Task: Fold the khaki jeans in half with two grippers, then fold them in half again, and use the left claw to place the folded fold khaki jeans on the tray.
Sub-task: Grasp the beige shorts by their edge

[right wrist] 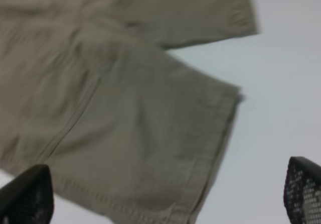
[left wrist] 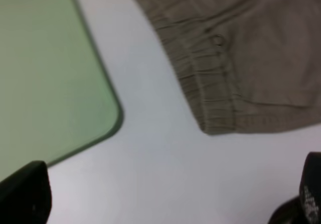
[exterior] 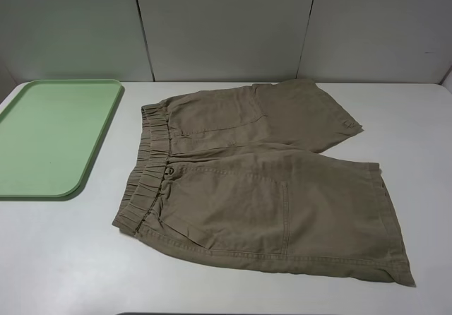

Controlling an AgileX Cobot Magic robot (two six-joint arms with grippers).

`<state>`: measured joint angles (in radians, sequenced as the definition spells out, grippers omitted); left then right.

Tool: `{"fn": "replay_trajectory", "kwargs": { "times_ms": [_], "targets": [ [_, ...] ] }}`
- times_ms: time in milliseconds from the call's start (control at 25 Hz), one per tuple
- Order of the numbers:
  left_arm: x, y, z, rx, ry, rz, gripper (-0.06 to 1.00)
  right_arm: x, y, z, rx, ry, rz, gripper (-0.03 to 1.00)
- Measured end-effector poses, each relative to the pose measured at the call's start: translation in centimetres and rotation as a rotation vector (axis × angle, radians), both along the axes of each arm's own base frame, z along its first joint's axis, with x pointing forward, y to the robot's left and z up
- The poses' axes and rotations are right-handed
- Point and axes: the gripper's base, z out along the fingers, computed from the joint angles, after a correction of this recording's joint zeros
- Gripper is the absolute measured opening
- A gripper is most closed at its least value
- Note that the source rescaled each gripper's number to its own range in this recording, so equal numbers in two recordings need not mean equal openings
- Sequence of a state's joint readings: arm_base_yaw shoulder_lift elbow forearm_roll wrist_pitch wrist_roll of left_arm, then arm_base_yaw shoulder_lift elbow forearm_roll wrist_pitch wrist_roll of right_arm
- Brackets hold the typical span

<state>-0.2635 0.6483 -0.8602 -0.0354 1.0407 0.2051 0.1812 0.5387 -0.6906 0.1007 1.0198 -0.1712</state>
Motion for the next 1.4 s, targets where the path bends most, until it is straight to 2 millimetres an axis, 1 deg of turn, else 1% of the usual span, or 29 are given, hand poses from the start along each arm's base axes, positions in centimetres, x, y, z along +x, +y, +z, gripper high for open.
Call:
{"fn": "replay_trajectory", "kwargs": {
  "times_ms": [120, 240, 400, 600, 760, 880, 1000, 1160, 1400],
  "targets": [
    [1.7, -1.8, 0.2, 0.082, 0.031, -0.169, 0.99, 1.8, 1.4, -0.9, -0.065, 0.083, 0.139, 1.0],
    [2.8, -3.9, -0.7, 0.187, 0.087, -0.329, 0.99, 2.9, 3.1, -2.0, -0.139, 0.155, 0.294, 1.0],
    [3.7, -6.9, -2.7, 0.319, 0.192, -0.547, 0.99, 3.4, 5.9, -3.4, -0.228, 0.224, 0.514, 1.0],
    [4.4, -10.1, -5.2, 0.452, 0.276, -0.779, 0.99, 3.5, 8.5, -5.1, -0.369, 0.277, 0.734, 1.0],
    [5.7, -11.8, -7.4, 0.508, 0.345, -0.843, 0.99, 3.8, 10.0, -6.4, -0.463, 0.305, 0.848, 1.0],
    [6.7, -13.0, -9.1, 0.536, 0.375, -0.88, 0.99, 4.3, 10.8, -7.3, -0.495, 0.314, 0.886, 1.0],
    [7.8, -14.1, -10.8, 0.551, 0.387, -0.91, 0.99, 4.8, 11.4, -8.7, -0.515, 0.319, 0.915, 1.0],
    [9.2, -15.6, -13.3, 0.559, 0.38, -0.939, 0.98, 5.0, 11.6, -10.8, -0.543, 0.318, 0.963, 1.0],
    [10.4, -17.0, -17.4, 0.594, 0.453, -0.975, 0.98, 4.6, 11.0, -13.0, -0.571, 0.305, 0.993, 1.0]
  ]
}}
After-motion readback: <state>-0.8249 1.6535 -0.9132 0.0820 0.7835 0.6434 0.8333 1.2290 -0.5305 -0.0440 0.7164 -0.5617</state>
